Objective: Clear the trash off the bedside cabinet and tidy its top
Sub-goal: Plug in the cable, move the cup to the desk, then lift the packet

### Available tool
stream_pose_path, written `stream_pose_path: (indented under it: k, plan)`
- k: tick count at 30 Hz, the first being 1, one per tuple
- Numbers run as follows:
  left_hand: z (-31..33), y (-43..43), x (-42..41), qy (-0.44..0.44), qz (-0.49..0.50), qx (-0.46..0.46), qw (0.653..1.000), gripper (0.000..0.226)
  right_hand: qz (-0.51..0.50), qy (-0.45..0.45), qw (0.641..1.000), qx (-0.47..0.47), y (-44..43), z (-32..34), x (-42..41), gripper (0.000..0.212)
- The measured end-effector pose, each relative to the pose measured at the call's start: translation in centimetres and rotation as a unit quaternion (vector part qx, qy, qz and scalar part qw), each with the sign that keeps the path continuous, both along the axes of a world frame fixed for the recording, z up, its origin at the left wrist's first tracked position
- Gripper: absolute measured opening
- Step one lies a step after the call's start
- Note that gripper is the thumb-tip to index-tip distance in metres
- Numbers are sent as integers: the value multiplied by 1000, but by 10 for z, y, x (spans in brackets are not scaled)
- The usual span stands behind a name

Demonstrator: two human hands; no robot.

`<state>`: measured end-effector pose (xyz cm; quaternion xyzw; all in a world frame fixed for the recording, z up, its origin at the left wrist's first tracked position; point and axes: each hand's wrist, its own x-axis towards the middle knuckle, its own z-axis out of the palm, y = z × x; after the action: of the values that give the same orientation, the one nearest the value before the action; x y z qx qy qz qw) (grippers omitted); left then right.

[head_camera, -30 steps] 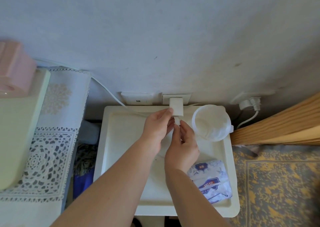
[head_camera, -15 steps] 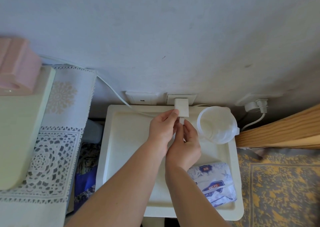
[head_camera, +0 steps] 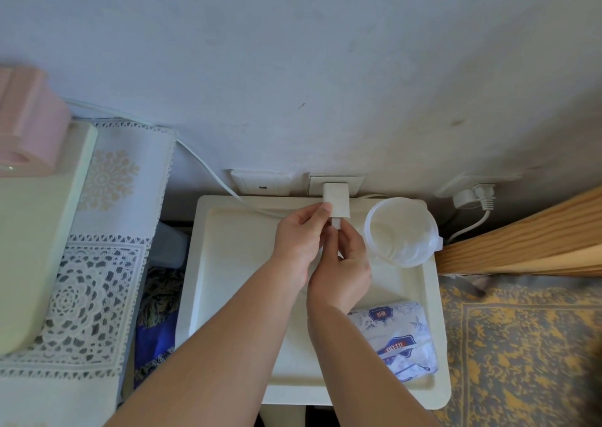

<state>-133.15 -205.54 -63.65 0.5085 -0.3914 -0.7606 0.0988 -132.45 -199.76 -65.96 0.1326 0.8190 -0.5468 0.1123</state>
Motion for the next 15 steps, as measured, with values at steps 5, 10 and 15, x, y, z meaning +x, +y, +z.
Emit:
stream_pose_path:
  k: [5, 10, 15]
  plan:
    - [10, 0, -2, -40, -31, -32, 998, 11, 49, -9, 999, 21, 12, 7, 12, 27]
    - [8, 12, 19, -144, -42, -218, 964, 14, 59, 10, 998, 16, 52, 21, 28, 22]
    - [12, 41, 48, -181, -36, -344, 921, 12, 18, 58, 998, 19, 112, 41, 17, 33]
